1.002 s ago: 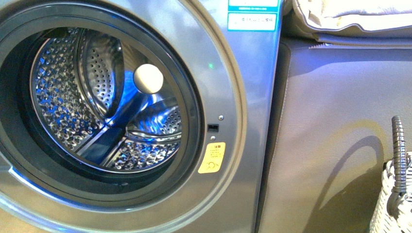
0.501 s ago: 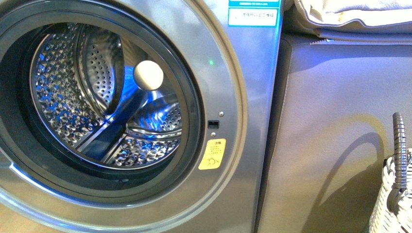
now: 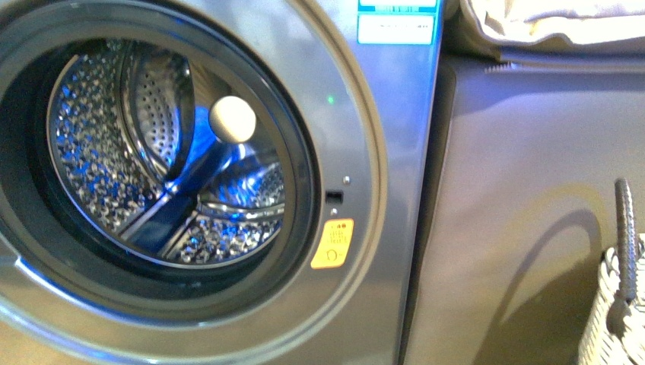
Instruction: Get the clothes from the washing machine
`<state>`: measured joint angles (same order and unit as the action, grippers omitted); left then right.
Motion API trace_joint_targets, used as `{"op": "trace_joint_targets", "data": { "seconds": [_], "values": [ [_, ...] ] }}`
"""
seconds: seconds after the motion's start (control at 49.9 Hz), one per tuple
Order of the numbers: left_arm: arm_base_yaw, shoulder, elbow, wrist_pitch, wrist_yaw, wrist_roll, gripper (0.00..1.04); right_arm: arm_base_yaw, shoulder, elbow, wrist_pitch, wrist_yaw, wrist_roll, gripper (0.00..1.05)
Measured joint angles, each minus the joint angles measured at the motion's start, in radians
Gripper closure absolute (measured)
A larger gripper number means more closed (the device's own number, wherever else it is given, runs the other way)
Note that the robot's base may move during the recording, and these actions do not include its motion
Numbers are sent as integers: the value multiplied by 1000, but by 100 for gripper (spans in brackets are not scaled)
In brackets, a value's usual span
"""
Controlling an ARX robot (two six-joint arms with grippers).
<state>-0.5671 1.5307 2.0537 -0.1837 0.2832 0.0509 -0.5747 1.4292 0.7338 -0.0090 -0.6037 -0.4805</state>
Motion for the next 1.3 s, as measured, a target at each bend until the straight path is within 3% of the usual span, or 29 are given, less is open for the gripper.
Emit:
{"op": "trace_joint_targets", "data": {
  "seconds": [0.12, 0.26, 0.421, 0.561, 0.621, 0.661, 0.861, 0.881, 0.962, 1.022, 1.082, 1.302],
  "values": [
    [0, 0, 0, 0, 0, 0, 7, -6, -148, 6, 57, -66, 163, 7],
    [0, 0, 0, 0, 0, 0, 7, 0, -322, 14, 174, -76, 358, 7],
    [0, 0, 0, 0, 0, 0, 7, 39, -467, 2, 323, -21, 548, 7],
    [0, 0, 0, 0, 0, 0, 7, 156, -702, -100, 404, 88, 678, 8],
    [0, 0, 0, 0, 0, 0, 7, 284, -852, -113, 105, 309, 592, 23],
    [0, 0, 0, 0, 0, 0, 7, 346, -935, -173, 0, 373, 542, 34],
    [0, 1, 2, -2, -6, -2, 7, 429, -1024, -367, 32, 465, 491, 69],
    [-10, 13, 24, -38, -38, -8, 7, 435, -1034, -381, 37, 470, 490, 73],
    [-22, 76, 201, -299, -319, -47, 7, 496, -1074, -426, 53, 560, 486, 87],
    [-15, 100, 288, -406, -444, -56, 7, 541, -1096, -451, 63, 591, 484, 96],
    [-3, 104, 315, -425, -507, -54, 7, 565, -1117, -481, 72, 595, 481, 103],
    [97, -5, 235, -377, -623, -32, 7, 571, -1175, -568, 89, 600, 481, 102]
  ]
}}
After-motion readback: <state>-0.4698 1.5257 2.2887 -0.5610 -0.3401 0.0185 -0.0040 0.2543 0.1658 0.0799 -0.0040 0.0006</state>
